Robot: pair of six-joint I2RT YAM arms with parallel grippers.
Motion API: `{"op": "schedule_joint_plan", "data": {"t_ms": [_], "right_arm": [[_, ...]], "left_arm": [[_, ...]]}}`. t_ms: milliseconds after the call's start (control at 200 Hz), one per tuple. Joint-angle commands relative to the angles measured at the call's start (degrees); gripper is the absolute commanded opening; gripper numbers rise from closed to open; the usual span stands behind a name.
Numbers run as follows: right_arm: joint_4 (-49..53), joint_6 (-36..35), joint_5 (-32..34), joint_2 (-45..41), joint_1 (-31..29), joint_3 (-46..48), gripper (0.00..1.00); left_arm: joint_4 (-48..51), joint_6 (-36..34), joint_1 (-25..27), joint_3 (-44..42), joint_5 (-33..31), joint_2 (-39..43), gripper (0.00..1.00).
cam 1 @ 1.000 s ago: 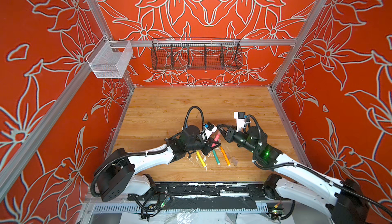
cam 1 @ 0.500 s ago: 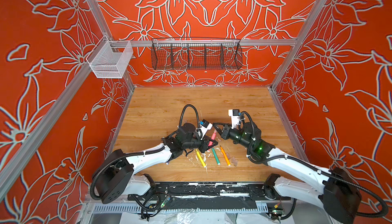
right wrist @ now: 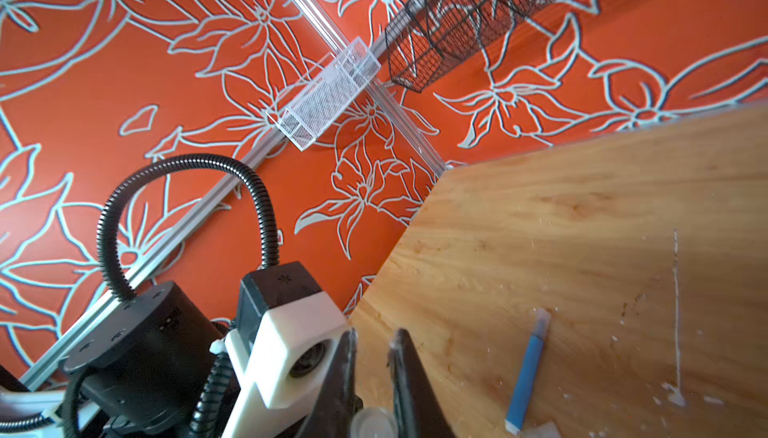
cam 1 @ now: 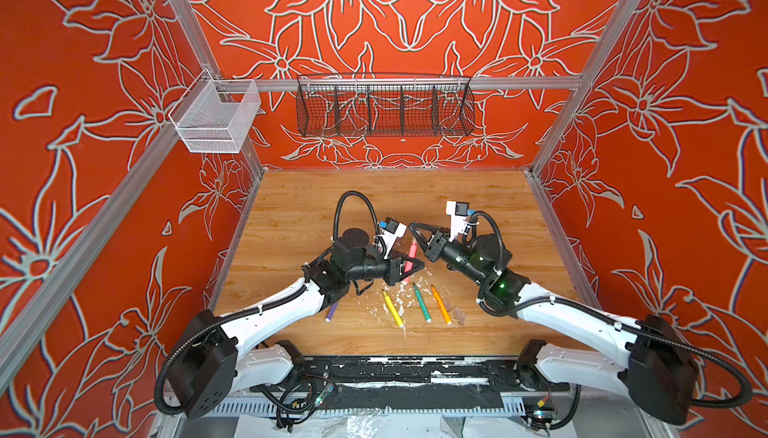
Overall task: Insert the pens into the pen caps
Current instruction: 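Open the right gripper and draw it back from the capped pink marker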
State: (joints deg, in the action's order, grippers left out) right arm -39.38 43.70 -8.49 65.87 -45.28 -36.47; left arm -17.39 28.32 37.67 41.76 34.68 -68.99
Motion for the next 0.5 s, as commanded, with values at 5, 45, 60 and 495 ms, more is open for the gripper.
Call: {"op": "schedule_joint_plan", "data": {"t_ms": [5, 45, 60, 495], "right_arm": [[8.53, -1.51, -12.06, 2.33, -5.47, 2.33, 0.0], [8.45, -1.49, -12.13, 2.76, -5.68, 2.23, 0.0], [8.36, -1.46, -12.22, 3.06, -5.83, 2.13, 0.0], [6.69, -2.78, -15.7, 9.02, -9.11, -0.62, 0.0]], "left_arm": [[-11.35, -0.34, -4.78, 8.3, -11.46, 2.5, 0.0], [-10.81, -1.73, -5.26, 9.2, -12.38, 2.93, 0.0], [-10.56, -2.22, -5.44, 9.56, -12.86, 3.08, 0.0], [-8.86, -7.09, -13.29, 15.27, -12.7, 3.48, 0.0]]}}
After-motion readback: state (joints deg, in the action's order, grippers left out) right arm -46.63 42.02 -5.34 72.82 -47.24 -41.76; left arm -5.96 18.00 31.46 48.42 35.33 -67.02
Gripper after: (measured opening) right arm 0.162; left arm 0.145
